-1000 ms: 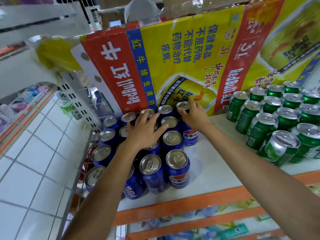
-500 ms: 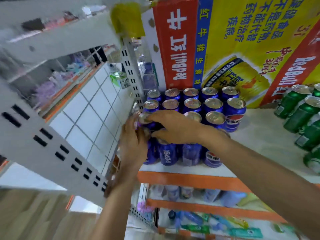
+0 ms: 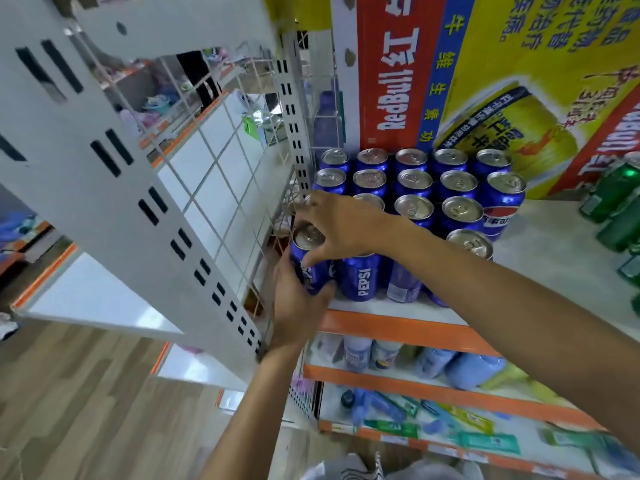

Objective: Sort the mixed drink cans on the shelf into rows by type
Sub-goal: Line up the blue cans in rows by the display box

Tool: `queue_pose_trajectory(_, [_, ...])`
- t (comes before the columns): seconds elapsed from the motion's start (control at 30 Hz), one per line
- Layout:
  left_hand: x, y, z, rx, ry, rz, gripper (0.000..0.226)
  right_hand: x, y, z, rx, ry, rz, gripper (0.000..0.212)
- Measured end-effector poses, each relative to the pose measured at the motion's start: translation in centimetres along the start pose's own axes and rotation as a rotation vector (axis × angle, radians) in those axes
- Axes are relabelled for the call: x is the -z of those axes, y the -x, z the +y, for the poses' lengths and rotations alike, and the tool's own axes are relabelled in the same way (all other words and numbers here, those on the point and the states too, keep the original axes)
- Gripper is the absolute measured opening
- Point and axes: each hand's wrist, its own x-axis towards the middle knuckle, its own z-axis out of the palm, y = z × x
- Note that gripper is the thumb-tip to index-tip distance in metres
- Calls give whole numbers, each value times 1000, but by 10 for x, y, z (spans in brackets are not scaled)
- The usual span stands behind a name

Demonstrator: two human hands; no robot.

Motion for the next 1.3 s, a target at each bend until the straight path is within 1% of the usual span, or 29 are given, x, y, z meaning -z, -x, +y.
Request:
queue_pose_trajectory(0.1, [-1,-4,-5,21,-97,19,78,-4,-1,-7,-102,141,101,77])
queue_pose_trajectory(0.17, [-1,-3,-6,23,-110,56,82,-6,-1,-8,-127,201,154,79])
queue_pose_trajectory(0.23, [0,-3,-8,4,-100,69,78,-4,1,-5,-70,118,144,79])
queue_pose_trajectory(0.3, [2,-4,-10,2,-72,51,74,2,4,2,7,-37,38,72])
queue_pose_trajectory(0.37, [3,-2,-9,8,-33,30,71,2,2,10,58,-90,-26,62])
queue_pose_trajectory(0.43, [2,1,-6,0,-13,11,69,-3,0,15,44,-83,5,59])
queue_pose_trajectory(0.57, [1,0,-3,34,20,-65,70,-7,1,11,-9,36,119,54])
queue_pose_trajectory(0.63, [1,-2,-3,28,-41,-59,72,-7,3,9,-17,65,152,55])
queue_pose_trajectory(0.7, [1,-4,-2,18,-115,-43,72,-7,2,9,-34,79,151,59])
queue_pose_trajectory(0.77, [2,-4,-2,18,-100,-57,69,-8,0,8,-59,79,140,63])
queue_pose_trajectory(0.97, [3,-3,-2,41,-105,-87,62,-10,3,5,-122,48,149,63])
queue_pose_trajectory(1.1, [4,-1,-3,27,-89,-109,68,-1,8,8,-104,-10,119,64])
queue_pose_trajectory(1.17, [3,-1,-3,11,-94,-109,70,11,18,11,-111,43,103,62])
queue_pose_trajectory(1.3, [2,-2,-2,6,-116,-112,79,25,38,17,-217,197,-79,66])
